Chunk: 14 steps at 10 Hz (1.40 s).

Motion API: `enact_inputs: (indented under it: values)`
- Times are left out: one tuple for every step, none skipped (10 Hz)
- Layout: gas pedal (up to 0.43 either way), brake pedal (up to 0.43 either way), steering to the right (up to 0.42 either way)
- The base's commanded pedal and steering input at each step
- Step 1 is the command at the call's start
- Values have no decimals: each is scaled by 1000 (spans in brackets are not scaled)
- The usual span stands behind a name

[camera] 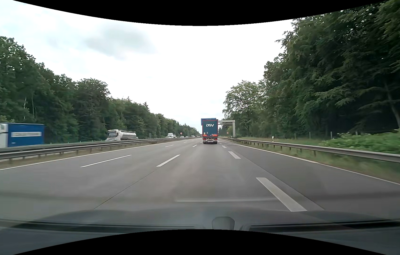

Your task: Follow the waypoints while adhering to traffic rules and regulations

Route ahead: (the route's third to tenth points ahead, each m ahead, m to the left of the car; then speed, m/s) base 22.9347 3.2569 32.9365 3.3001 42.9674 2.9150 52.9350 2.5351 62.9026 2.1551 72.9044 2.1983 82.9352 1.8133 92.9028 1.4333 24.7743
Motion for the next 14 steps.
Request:
enact_inputs:
  values:
    - [220, 0, 0]
    - [220, 0, 0]
    - [220, 0, 0]
    - [220, 0, 1]
    - [220, 0, 1]
    - [220, 0, 0]
    - [220, 0, 0]
    - [220, 0, -1]
    - [220, 0, -1]
    - [220, 0, 0]
    - [228, 0, 0]
    - [240, 0, -3]
    - [268, 0, -4]
    - [299, 0, -5]
